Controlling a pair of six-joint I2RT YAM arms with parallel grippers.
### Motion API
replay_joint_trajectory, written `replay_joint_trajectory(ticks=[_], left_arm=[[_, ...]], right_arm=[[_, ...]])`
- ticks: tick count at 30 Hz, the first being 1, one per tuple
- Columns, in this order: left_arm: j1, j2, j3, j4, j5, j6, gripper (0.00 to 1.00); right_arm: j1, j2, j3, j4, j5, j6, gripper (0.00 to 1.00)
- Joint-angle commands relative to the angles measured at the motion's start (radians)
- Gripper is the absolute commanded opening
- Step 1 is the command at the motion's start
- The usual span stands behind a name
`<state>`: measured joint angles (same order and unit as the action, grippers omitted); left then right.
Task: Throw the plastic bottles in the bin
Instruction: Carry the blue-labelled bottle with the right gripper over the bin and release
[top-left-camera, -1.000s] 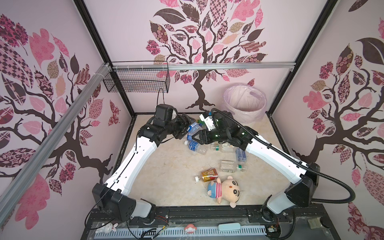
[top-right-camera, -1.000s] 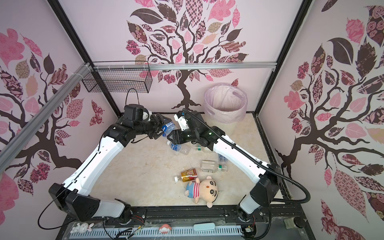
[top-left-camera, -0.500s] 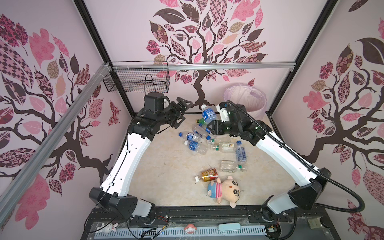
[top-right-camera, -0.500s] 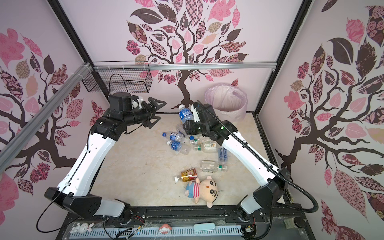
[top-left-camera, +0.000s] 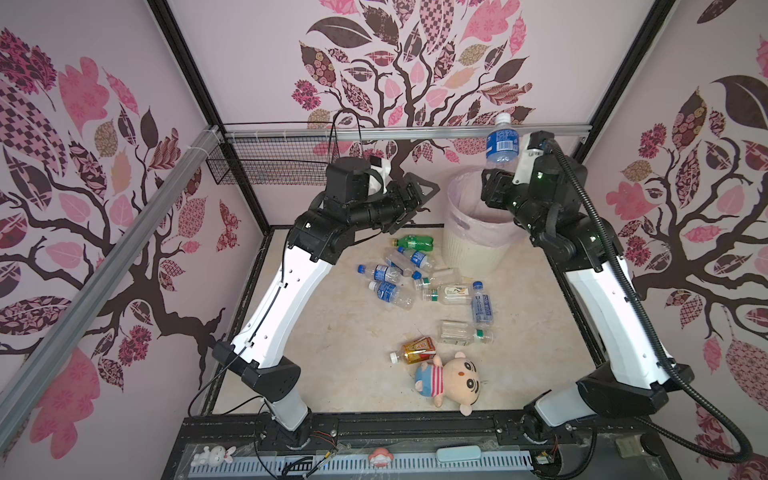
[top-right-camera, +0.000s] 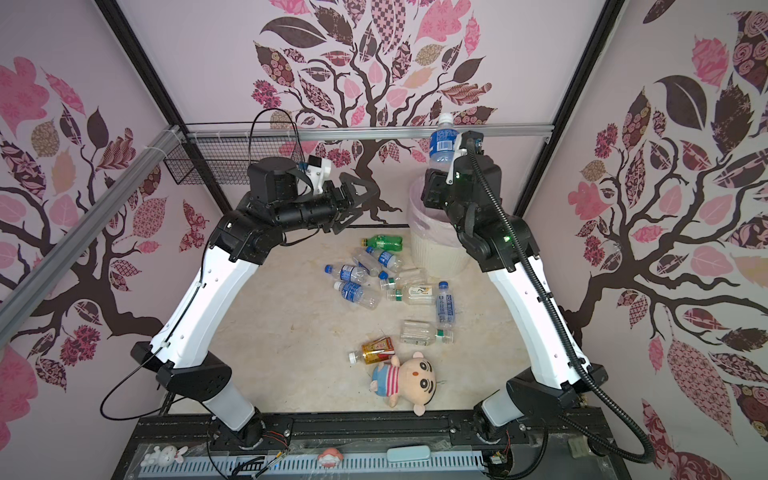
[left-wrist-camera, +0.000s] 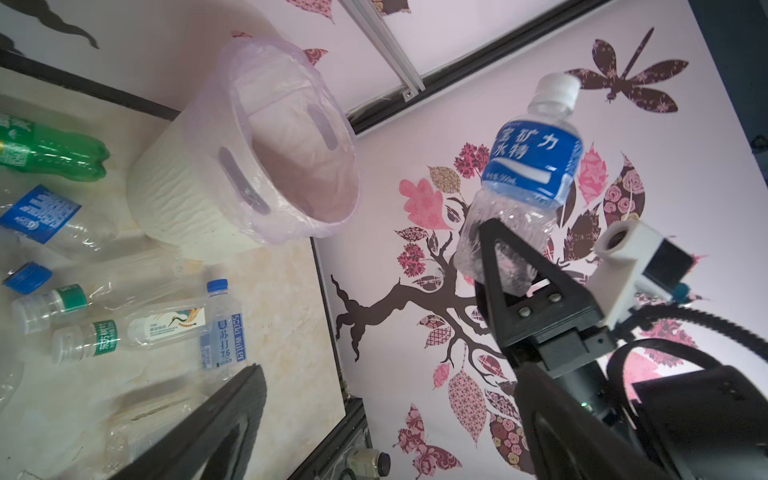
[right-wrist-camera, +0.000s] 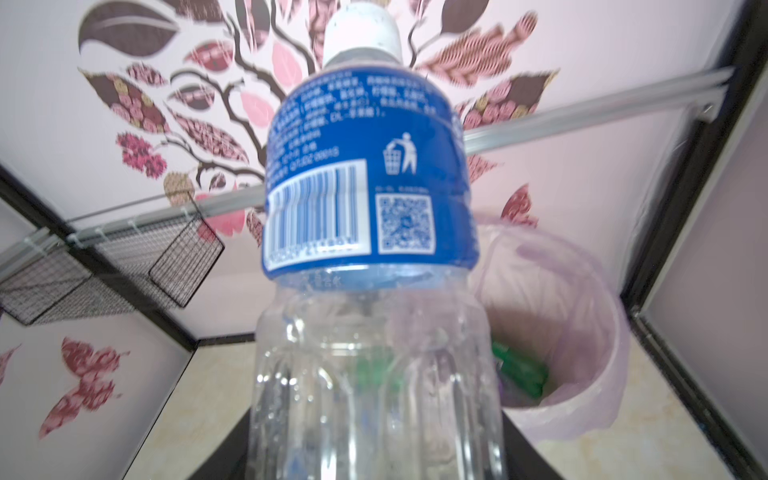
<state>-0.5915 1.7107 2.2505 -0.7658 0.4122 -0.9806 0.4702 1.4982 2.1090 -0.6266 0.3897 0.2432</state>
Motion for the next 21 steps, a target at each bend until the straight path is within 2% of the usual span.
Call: replay_joint_trajectory(ticks=[1,5,8,11,14,16,17,18,21], left_arm=[[-0.031,0.041,0.088,-0.058,0.0,0.071,0.97],[-0.044,0.057,0.108,-0.073,0.001,0.069,0.97],[-0.043,0.051,0.103,-0.091,-0.007,0.08,0.97],[-0.039,0.039,0.095,-0.099,-0.009,0.088,0.97],[-0.026,0.018,0.068,-0.108,-0.004,0.089,0.97],[-0.016,0.003,0.05,-0.114,0.002,0.088,0.97],[-0.012,-0.008,0.039,-0.116,0.004,0.09,0.97],[-0.004,-0.018,0.025,-0.117,0.002,0.096,0.97],[0.016,-0.055,-0.035,-0.106,-0.011,0.09,0.97]], right_arm=[[0.002,-0.032,0.051,0.122,0.158,-0.118,0.48],[0.001,-0.021,0.084,0.202,0.192,-0.185,0.51],[-0.006,0.019,0.021,0.253,0.211,-0.218,0.55],[-0.065,0.129,-0.041,0.233,0.211,-0.175,0.55],[-0.122,0.332,0.134,0.056,0.29,-0.076,0.7],[-0.168,0.441,0.331,-0.104,0.237,0.029,0.81],[-0.181,0.48,0.427,-0.16,0.202,0.052,0.9],[-0.182,0.494,0.473,-0.172,0.189,0.054,0.97],[-0.182,0.447,0.422,-0.13,0.162,0.058,1.0]])
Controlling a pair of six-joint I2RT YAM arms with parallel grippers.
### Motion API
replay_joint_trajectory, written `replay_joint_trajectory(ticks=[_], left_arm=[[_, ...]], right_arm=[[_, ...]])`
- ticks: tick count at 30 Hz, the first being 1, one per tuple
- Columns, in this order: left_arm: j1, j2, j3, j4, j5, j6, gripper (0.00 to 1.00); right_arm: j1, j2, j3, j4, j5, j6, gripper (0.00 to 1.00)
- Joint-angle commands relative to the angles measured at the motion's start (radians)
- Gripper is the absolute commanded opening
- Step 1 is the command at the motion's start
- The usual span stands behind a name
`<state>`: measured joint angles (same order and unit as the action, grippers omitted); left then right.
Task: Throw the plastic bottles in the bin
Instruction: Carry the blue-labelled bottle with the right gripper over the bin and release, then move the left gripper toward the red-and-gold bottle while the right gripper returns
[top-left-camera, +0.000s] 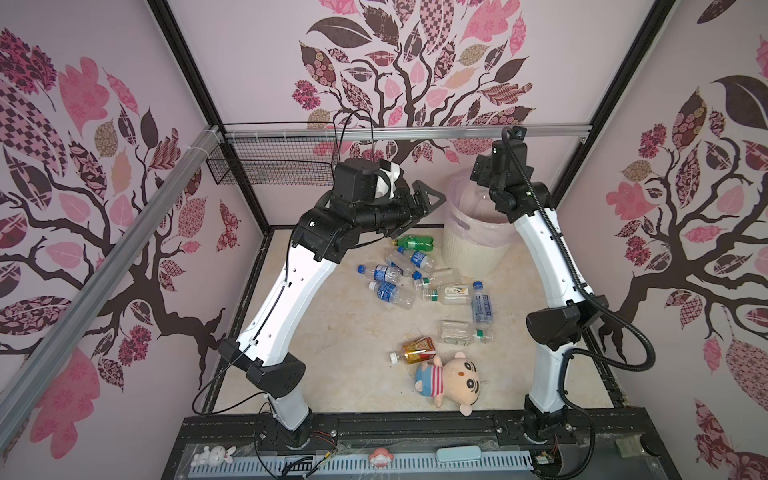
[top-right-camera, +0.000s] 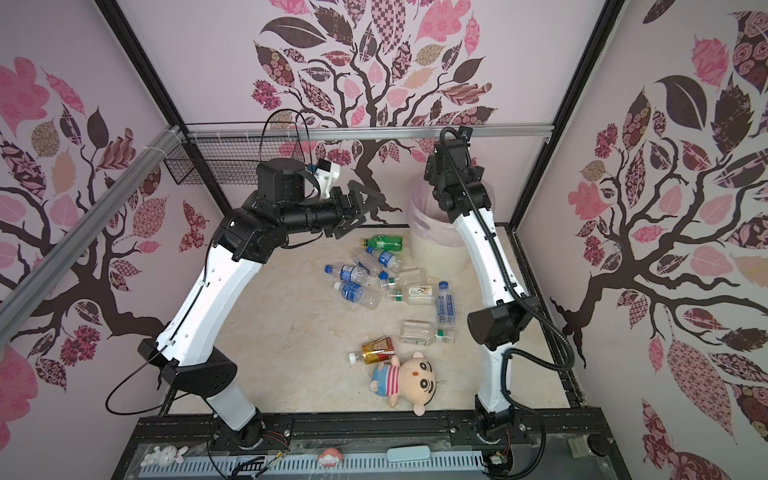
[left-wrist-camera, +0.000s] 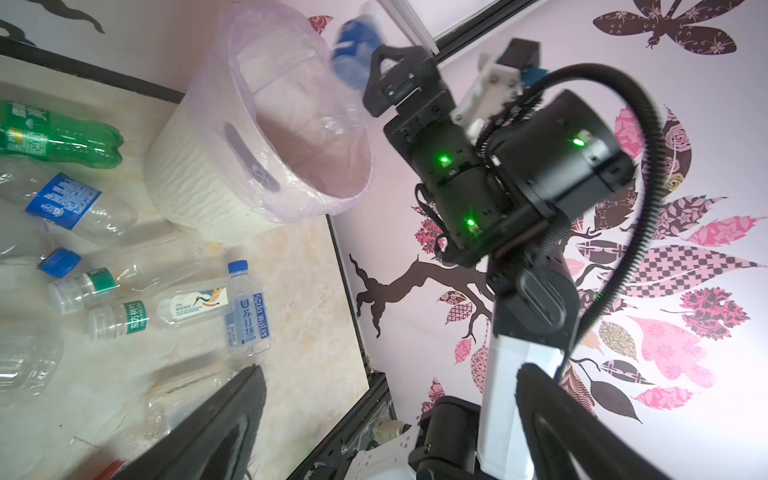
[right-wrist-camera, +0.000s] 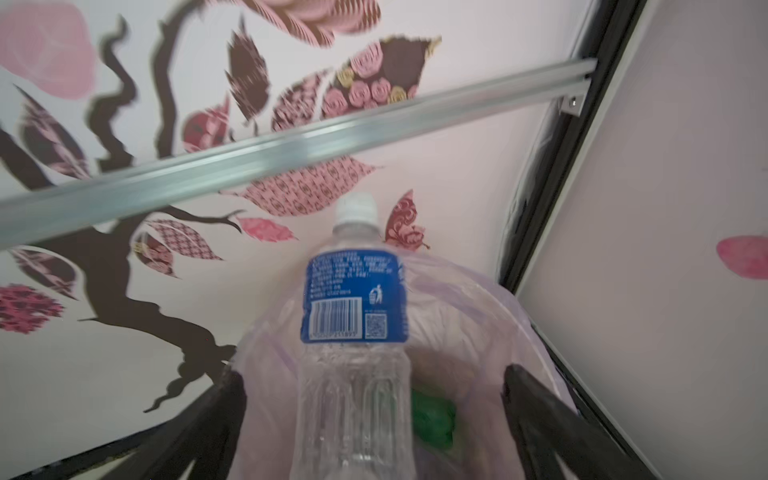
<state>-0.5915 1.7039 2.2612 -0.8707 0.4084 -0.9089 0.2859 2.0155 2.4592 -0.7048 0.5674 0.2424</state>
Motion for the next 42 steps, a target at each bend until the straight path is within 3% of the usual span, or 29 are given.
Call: replay_joint_trajectory(ticks=[1,14,23,32,37,42], left_arm=[[0.022,-0.059,-0.066,0.007,-0.008,0.01,0.97],[0.019,-0.161,-0.288,0.102,-0.048,-0.082,0.97],[0.025,-0.242,-0.457,0.108,-0.115,-0.133,0.97],[0.033,-0.288,-0.652,0.132,-0.082,-0.219,0.97],[0.032,-0.286,-0.752,0.097,-0.016,-0.17,0.97],[0.021,-0.302,-0.842,0.044,-0.035,-0.037,0.97]], right_arm=[[0.002,-0.084,0.056,-0.044,-0.017,0.062,1.0],[0.002,-0.21,-0.1,-0.072,-0.077,0.093,1.0],[0.004,-0.282,-0.161,-0.133,-0.183,0.138,1.0],[0.091,-0.412,-0.362,-0.139,-0.187,0.115,1.0],[0.166,-0.509,-0.519,-0.131,-0.192,0.113,1.0],[0.18,-0.619,-0.69,-0.128,-0.244,0.168,1.0]])
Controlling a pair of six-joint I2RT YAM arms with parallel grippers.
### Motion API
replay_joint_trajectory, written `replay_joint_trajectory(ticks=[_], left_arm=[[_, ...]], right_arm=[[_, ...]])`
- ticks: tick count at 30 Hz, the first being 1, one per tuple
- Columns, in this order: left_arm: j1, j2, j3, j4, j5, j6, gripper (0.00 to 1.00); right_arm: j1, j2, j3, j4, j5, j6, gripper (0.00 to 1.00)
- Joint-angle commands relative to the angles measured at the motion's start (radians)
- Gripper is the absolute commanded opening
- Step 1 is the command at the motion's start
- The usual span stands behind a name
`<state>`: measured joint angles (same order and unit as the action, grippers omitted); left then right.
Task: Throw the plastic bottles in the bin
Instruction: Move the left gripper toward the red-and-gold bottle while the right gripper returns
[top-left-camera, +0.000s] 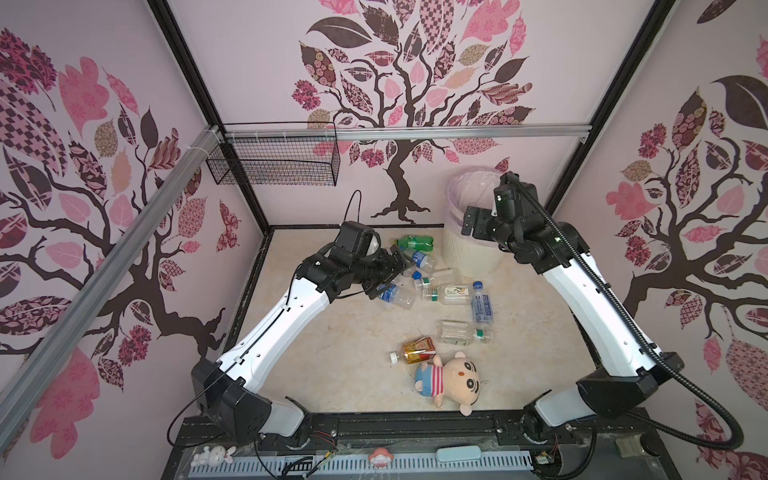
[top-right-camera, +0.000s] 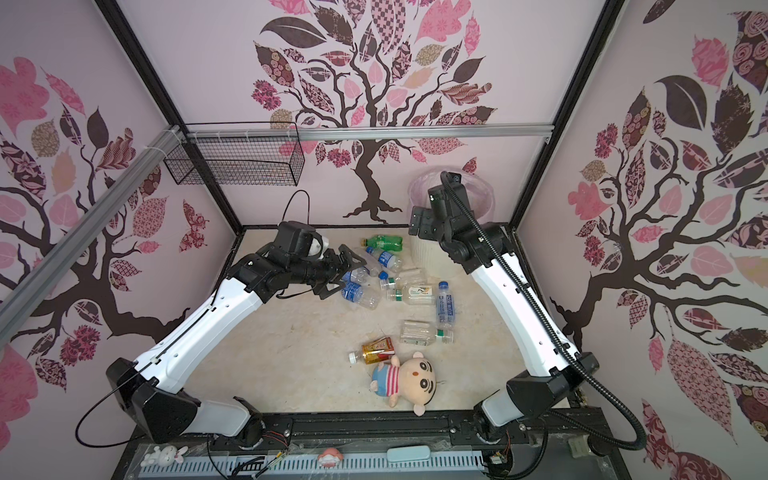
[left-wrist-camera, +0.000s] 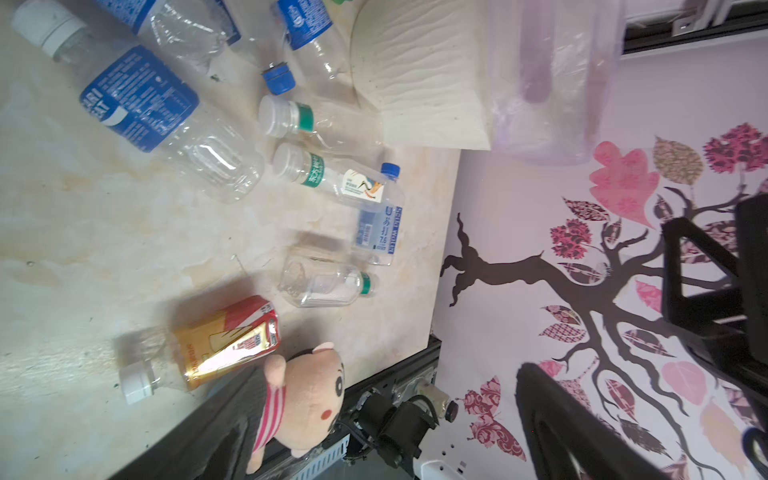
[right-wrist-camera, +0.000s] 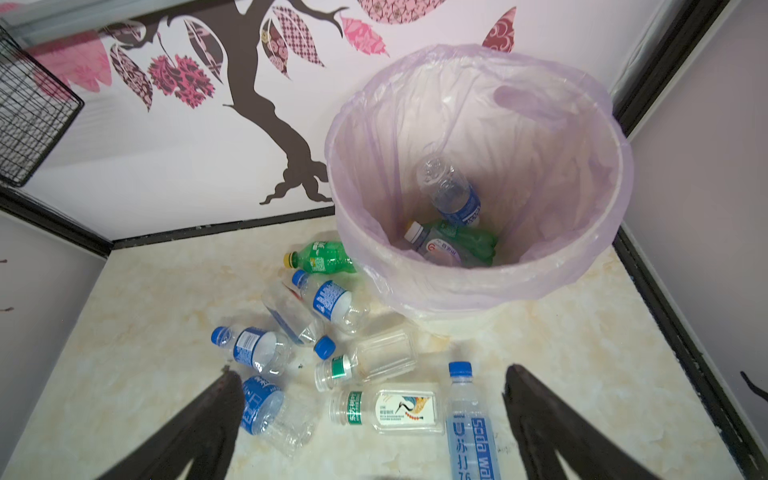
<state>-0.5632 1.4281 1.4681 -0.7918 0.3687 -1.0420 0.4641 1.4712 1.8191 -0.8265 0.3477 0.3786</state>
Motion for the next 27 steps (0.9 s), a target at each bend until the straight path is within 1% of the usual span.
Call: replay_joint_trajectory(ticks=[1,3,7,12,16,21,27], left_arm=[[-0.014,-0.029,-0.066,-0.038,-0.004,0.123,0.97],[-0.043,-0.037,-0.112,-0.037,-0.039,0.176,0.97],[-0.103,-0.028,-0.19,-0.022,-0.084,0.258,0.97],[-0.17,0.001,-0.263,0.019,-0.121,0.367,0.97],[-0.196,0.053,-0.277,-0.004,-0.107,0.439,0.97],[-0.216,0.084,-0.291,0.008,-0.114,0.501,0.97],[-0.223,0.16,-0.294,0.005,-0.12,0.535,0.97]], right_arm=[[0.006,-0.091,-0.079,-0.005,-0.026,0.035,1.0],[0.014,-0.12,-0.134,-0.006,-0.032,0.037,1.0],[0.03,-0.147,-0.175,-0.036,-0.049,0.045,1.0],[0.105,-0.17,-0.232,-0.058,-0.038,0.042,1.0],[0.137,-0.185,-0.291,-0.072,-0.043,0.069,1.0],[0.138,-0.234,-0.374,-0.065,-0.059,0.113,1.0],[0.138,-0.29,-0.44,-0.065,-0.073,0.181,1.0]])
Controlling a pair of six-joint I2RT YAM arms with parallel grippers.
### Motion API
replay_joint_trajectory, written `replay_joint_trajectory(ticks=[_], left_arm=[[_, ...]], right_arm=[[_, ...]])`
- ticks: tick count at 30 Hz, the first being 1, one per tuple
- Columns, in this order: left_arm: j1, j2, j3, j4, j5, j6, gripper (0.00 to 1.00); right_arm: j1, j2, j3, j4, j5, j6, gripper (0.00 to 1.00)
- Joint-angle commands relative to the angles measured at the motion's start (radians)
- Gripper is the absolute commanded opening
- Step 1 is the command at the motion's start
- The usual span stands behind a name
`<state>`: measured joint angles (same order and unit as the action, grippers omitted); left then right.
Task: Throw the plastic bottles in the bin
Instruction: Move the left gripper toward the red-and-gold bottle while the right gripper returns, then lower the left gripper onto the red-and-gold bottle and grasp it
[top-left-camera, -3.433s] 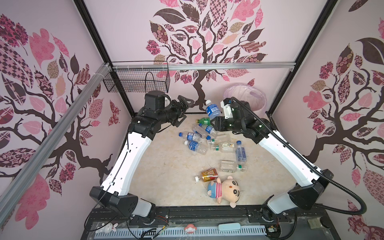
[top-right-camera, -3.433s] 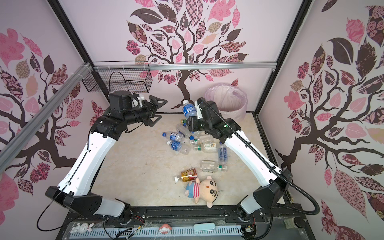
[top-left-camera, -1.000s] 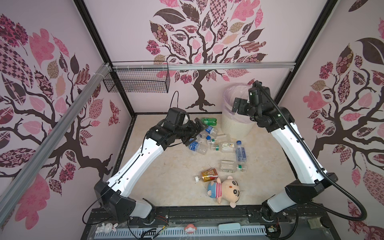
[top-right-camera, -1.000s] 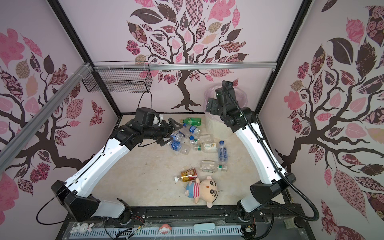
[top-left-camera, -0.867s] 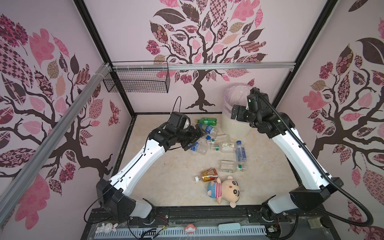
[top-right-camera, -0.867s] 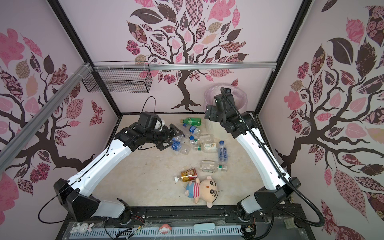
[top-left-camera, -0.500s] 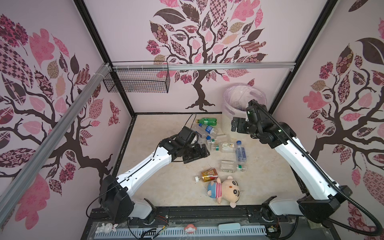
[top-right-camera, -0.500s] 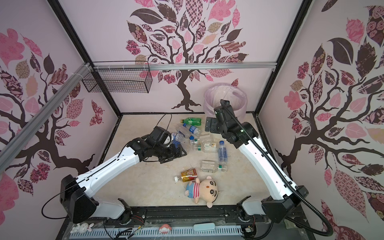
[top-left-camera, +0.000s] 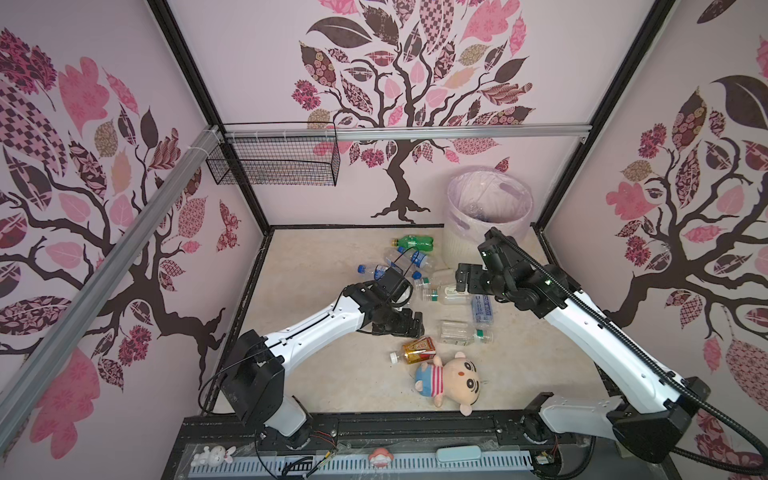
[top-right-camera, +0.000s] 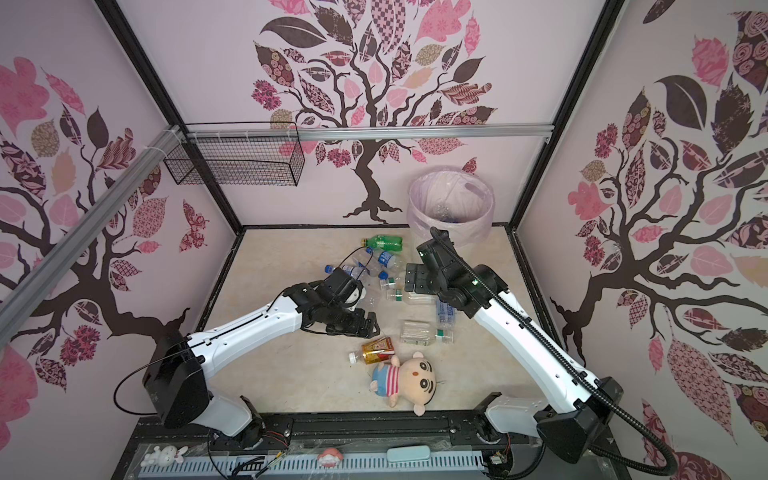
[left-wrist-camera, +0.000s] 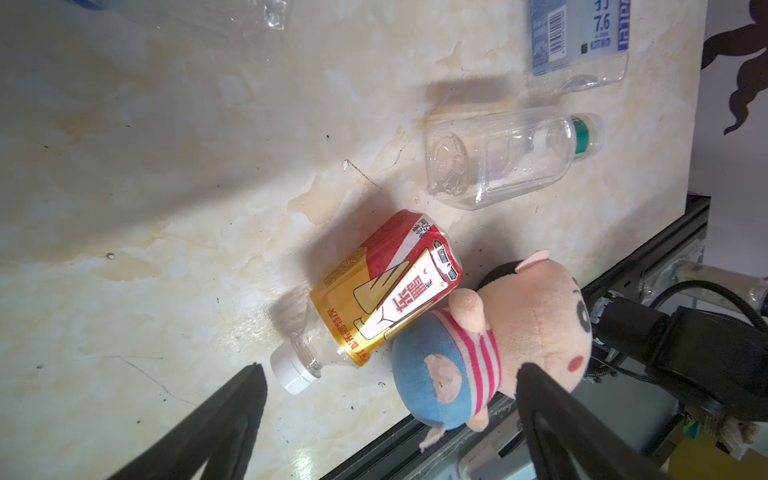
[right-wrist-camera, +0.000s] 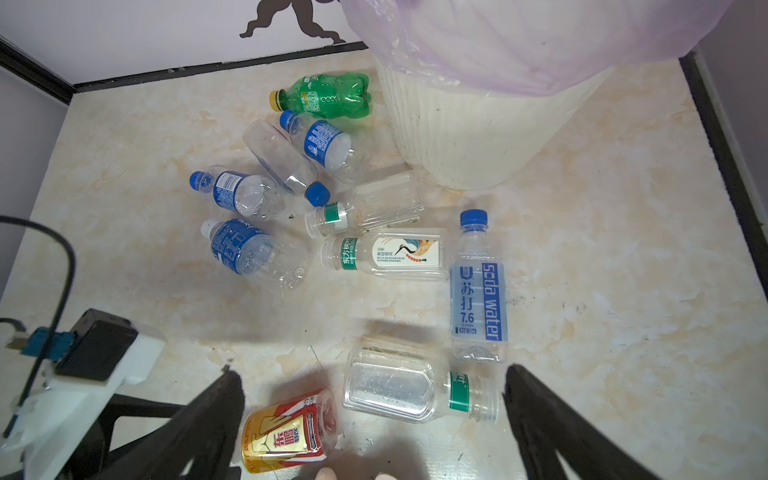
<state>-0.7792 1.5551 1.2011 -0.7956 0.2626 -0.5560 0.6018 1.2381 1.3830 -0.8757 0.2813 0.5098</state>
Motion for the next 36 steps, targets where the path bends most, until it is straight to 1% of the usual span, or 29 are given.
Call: replay_joint_trajectory(ticks=[1,8,15,21,28,36], left_arm=[[-0.013,0.044,-0.025,0.007,-0.017,0.055,0.97],[-0.072,0.097,-0.012,-0.012,-0.077,0.087,0.97],[-0.084,0.122,-0.03,-0.021,-0.113,0.109,0.97],[-0.09,0.14,-0.047,-0.014,-0.118,0.099,0.97],[-0.123,0.155,-0.031,-0.018,-0.128,0.11,0.97],[-0.135,0.19,-0.012,-0.057,-0.195,0.085,0.97]], right_arm=[[0.0,-0.063,-0.013,-0.014,-0.008,0.057,1.0],[0.0,-0.089,-0.04,-0.022,0.0,0.077,1.0],[-0.001,-0.087,-0.037,-0.016,0.013,0.077,1.0],[-0.001,-0.09,-0.042,-0.01,0.016,0.08,1.0],[-0.004,-0.1,-0.052,-0.011,0.021,0.089,1.0],[-0.032,-0.106,-0.043,-0.016,0.019,0.078,1.0]])
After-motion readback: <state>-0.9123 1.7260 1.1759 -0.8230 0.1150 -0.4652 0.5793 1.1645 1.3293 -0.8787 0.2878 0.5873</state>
